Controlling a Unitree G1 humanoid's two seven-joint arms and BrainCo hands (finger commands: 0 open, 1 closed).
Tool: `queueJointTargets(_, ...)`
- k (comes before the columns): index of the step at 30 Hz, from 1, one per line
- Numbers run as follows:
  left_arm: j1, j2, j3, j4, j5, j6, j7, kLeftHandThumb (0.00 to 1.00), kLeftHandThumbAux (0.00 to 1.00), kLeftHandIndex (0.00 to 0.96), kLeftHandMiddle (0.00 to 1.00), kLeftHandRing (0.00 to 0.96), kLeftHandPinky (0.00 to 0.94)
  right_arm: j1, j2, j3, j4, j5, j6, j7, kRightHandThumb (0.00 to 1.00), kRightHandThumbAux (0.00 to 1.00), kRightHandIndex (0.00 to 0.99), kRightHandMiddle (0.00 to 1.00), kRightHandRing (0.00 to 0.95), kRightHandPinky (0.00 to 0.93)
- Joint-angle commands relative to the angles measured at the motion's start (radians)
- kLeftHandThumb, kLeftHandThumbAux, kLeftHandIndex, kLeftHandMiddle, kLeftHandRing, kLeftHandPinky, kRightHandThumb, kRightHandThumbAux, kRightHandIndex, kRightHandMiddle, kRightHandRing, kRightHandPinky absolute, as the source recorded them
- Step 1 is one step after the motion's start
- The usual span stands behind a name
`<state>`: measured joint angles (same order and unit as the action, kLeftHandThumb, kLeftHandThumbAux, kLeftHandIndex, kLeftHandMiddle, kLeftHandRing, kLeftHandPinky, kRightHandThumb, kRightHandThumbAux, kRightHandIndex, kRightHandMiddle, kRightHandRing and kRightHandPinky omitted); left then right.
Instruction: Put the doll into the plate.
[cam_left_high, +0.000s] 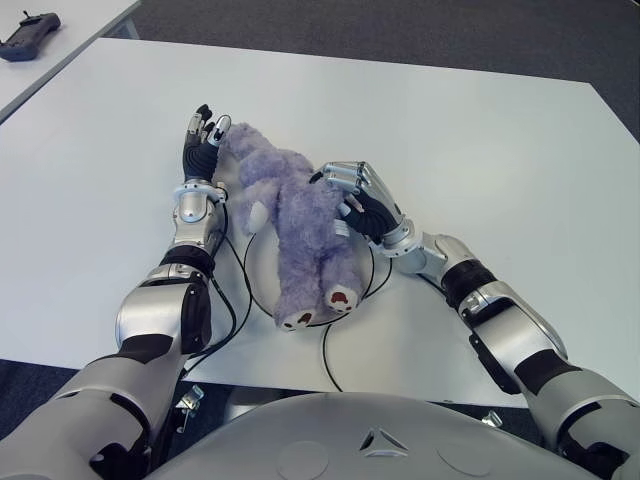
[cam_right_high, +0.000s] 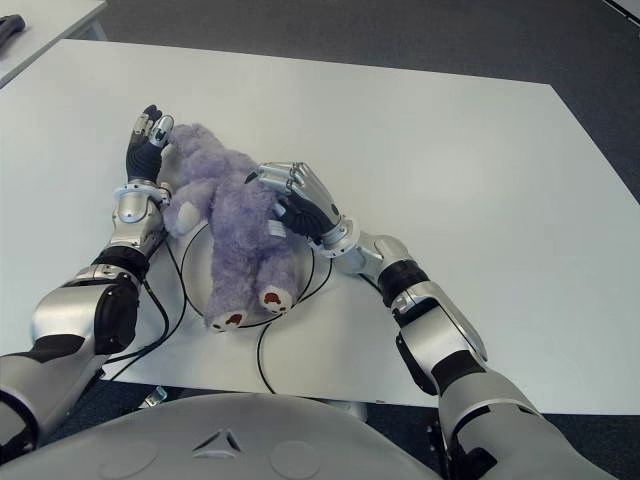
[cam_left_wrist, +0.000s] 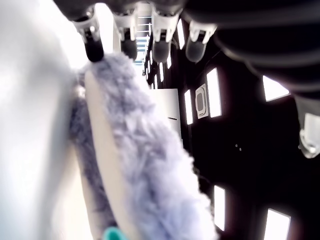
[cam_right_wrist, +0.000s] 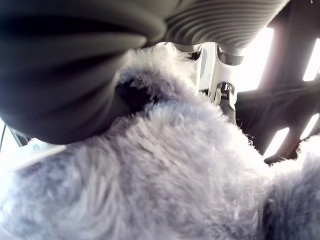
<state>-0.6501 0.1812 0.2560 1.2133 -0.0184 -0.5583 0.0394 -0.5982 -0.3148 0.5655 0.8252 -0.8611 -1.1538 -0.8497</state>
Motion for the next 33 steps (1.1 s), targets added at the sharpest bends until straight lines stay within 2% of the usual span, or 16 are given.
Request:
queueJointTargets(1, 0.218, -0.094, -0.008, 0.137, 0.014, 0.115, 0.007, 0.0, 0.413, 0.05, 0.053, 0.014, 0.0, 0.159, -0.003, 0.095, 0.096, -0.098, 0.088, 0.033, 0.936, 0.668, 0.388, 0.452, 0.483, 0.377)
queueJointTargets(4, 0.22, -0.094, -0.01, 0.137, 0.016, 0.109, 0.007, 0.0, 0.413, 0.051, 0.051, 0.014, 0.0, 0.157, 0.0, 0.099, 0.104, -0.1, 0.1, 0.025, 0.935, 0.667, 0.396, 0.444, 0.483, 0.364)
queueJointTargets(5, 0.22, -0.094, -0.011, 0.137, 0.018, 0.107, 0.007, 0.0, 0.41, 0.051, 0.05, 0.013, 0.0, 0.158, 0.001, 0.099, 0.105, -0.099, 0.104, 0.024, 0.855, 0.681, 0.405, 0.449, 0.394, 0.355)
queueJointTargets(6, 0.22, -0.094, -0.013, 0.137, 0.02, 0.106, 0.009, 0.0, 0.409, 0.051, 0.05, 0.013, 0.0, 0.158, 0.003, 0.1, 0.107, -0.099, 0.108, 0.021, 0.835, 0.684, 0.407, 0.45, 0.371, 0.353)
queueJointTargets(18, 0.218, -0.093, -0.011, 0.137, 0.017, 0.116, 0.006, 0.0, 0.419, 0.044, 0.048, 0.007, 0.0, 0.166, 0.018, 0.106, 0.121, -0.093, 0.146, -0.016, 0.829, 0.683, 0.424, 0.439, 0.317, 0.305)
queueJointTargets(19, 0.217, -0.093, -0.01, 0.137, 0.016, 0.115, 0.006, 0.0, 0.419, 0.043, 0.048, 0.006, 0.0, 0.167, 0.02, 0.105, 0.122, -0.087, 0.149, -0.012, 0.733, 0.705, 0.412, 0.346, 0.299, 0.287)
queueJointTargets(20, 0.217, -0.093, -0.01, 0.137, 0.015, 0.113, 0.006, 0.0, 0.418, 0.044, 0.049, 0.006, 0.0, 0.167, 0.021, 0.104, 0.123, -0.082, 0.151, -0.009, 0.717, 0.709, 0.41, 0.328, 0.292, 0.279)
queueJointTargets(28, 0.214, -0.095, -0.007, 0.137, 0.012, 0.118, 0.006, 0.0, 0.414, 0.044, 0.049, 0.006, 0.0, 0.168, 0.021, 0.104, 0.123, -0.073, 0.153, 0.007, 0.7, 0.713, 0.408, 0.304, 0.267, 0.225)
queueJointTargets(29, 0.214, -0.095, -0.007, 0.137, 0.012, 0.119, 0.006, 0.0, 0.414, 0.044, 0.049, 0.006, 0.0, 0.168, 0.02, 0.105, 0.124, -0.073, 0.154, 0.008, 0.699, 0.713, 0.408, 0.303, 0.265, 0.215)
queueJointTargets(33, 0.215, -0.094, -0.009, 0.137, 0.015, 0.12, 0.007, 0.0, 0.42, 0.04, 0.051, 0.006, 0.0, 0.166, 0.022, 0.108, 0.129, -0.075, 0.155, 0.009, 0.689, 0.716, 0.403, 0.261, 0.2, 0.078)
